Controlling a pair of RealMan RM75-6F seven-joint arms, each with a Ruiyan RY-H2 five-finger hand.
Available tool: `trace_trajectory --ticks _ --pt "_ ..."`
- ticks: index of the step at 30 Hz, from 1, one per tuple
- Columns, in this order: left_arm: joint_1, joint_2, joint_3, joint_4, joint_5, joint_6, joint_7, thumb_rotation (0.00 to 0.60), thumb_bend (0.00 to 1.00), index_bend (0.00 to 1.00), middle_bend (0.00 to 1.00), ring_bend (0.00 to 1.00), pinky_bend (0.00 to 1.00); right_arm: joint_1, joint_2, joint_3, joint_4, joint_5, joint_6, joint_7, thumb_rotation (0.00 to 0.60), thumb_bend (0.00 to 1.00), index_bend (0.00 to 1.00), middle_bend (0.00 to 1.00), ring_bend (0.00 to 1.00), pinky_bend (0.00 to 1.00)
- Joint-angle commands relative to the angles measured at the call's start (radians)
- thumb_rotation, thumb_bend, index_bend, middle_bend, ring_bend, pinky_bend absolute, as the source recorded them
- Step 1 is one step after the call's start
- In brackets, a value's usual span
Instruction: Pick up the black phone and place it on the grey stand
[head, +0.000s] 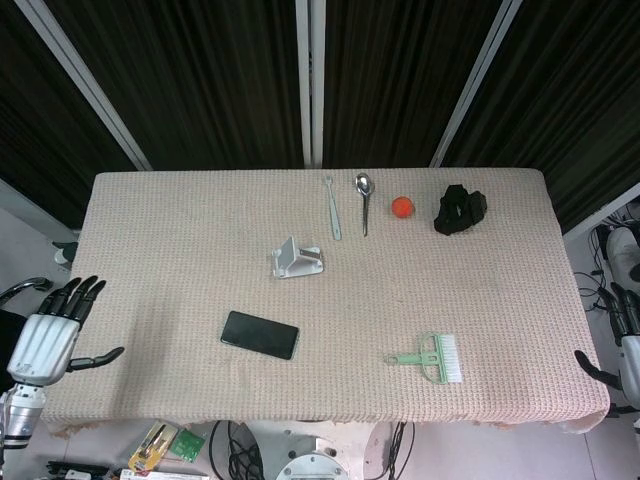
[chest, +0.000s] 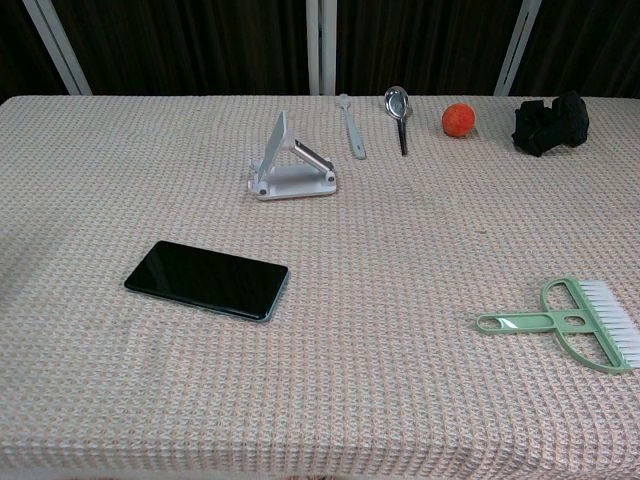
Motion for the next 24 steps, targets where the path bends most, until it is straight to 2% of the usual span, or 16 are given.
trace_trajectory --ticks 1,4,7,11,14,19,24 --pt "0.0 0.002 -0.002 -0.004 0.005 0.004 -0.004 0.001 0.01 0.05 0.07 0.07 0.2 0.001 0.0 -0.001 -0.001 0.002 -0.005 -0.002 0.6 0.12 0.0 0.0 0.0 0.0" --pt "-0.001 0.004 0.004 -0.008 0.013 -0.002 -0.001 0.01 0.01 0.05 0.07 0.07 0.2 0.001 0.004 -0.005 -0.008 0.007 -0.016 0.002 0.6 0.12 0.0 0.0 0.0 0.0" --pt "-0.003 0.01 0.007 -0.023 0.027 0.001 0.005 0.045 0.01 0.05 0.07 0.07 0.2 -0.005 0.008 -0.006 -0.007 -0.005 0.004 0.004 0.6 0.12 0.0 0.0 0.0 0.0" --pt "-0.013 0.021 0.019 -0.079 0.054 -0.01 -0.017 0.067 0.01 0.05 0.07 0.07 0.2 -0.012 0.013 -0.008 -0.004 -0.003 0.009 0.013 0.6 0.12 0.0 0.0 0.0 0.0" --pt "-0.031 0.023 0.031 -0.106 0.094 -0.027 -0.019 0.134 0.01 0.05 0.07 0.07 0.2 -0.01 0.019 -0.006 -0.006 0.002 0.003 0.01 0.6 0.13 0.0 0.0 0.0 0.0" --pt "-0.089 0.002 0.032 -0.151 0.14 -0.098 0.014 0.151 0.01 0.05 0.07 0.07 0.2 -0.001 0.028 0.0 -0.022 0.003 -0.005 -0.003 0.6 0.13 0.0 0.0 0.0 0.0" --pt "-0.171 -0.054 0.015 -0.191 0.152 -0.213 0.06 0.156 0.01 0.05 0.07 0.07 0.2 0.006 0.028 0.004 -0.023 0.011 -0.015 -0.013 0.6 0.13 0.0 0.0 0.0 0.0"
